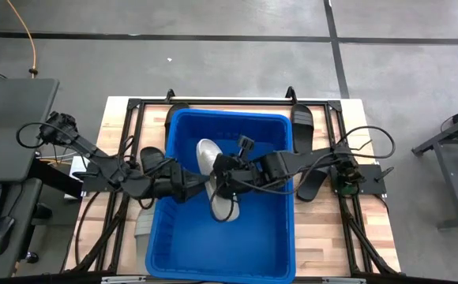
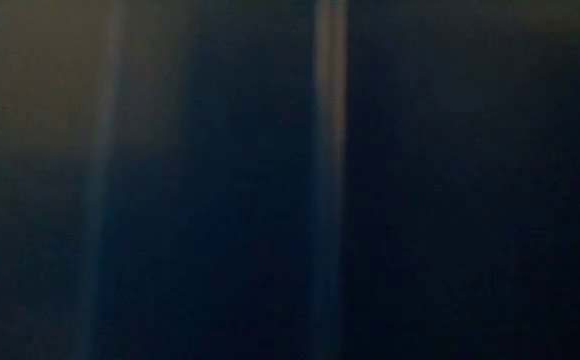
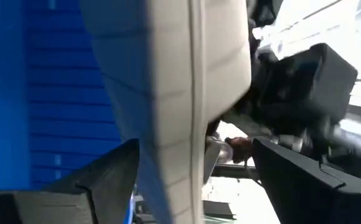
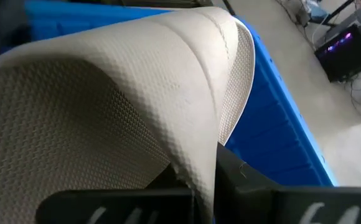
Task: Pick and place slides into bin
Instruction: Put the gray slider into the blue bin
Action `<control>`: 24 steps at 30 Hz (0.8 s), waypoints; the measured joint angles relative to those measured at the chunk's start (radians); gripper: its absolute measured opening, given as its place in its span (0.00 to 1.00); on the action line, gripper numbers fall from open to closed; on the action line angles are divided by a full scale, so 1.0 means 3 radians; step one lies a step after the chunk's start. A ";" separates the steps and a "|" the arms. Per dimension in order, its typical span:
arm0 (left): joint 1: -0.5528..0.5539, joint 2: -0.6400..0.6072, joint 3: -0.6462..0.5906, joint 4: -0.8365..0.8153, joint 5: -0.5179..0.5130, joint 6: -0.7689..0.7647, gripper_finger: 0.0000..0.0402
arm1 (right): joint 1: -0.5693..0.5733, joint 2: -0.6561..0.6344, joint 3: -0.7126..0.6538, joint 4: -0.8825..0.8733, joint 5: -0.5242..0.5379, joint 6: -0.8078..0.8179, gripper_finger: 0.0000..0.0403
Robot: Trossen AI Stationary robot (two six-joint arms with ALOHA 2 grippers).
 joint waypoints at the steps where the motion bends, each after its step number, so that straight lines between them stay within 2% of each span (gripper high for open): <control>1: 0.0003 0.0000 0.0000 -0.0039 0.0033 -0.0009 0.74 | 0.0011 0.0002 0.0000 0.0027 0.0029 -0.0031 0.00; 10: 0.0000 0.0000 0.0000 -0.0142 0.0088 -0.0069 0.74 | 0.0034 0.0004 0.0000 0.0239 -0.0010 -0.0125 0.00; 16: -0.0005 0.0038 0.0000 -0.0110 0.0180 -0.0007 0.73 | 0.0056 0.0008 0.0000 0.0593 -0.0112 -0.0206 0.00; 20: -0.0006 0.0060 0.0003 -0.0090 0.0273 0.0061 0.62 | 0.0087 0.0008 0.0000 0.0644 -0.0033 -0.0227 0.00; 24: -0.0004 0.0062 0.0001 -0.0036 0.0278 0.0255 0.39 | 0.0089 0.0001 -0.0001 0.0566 -0.0063 -0.0213 0.00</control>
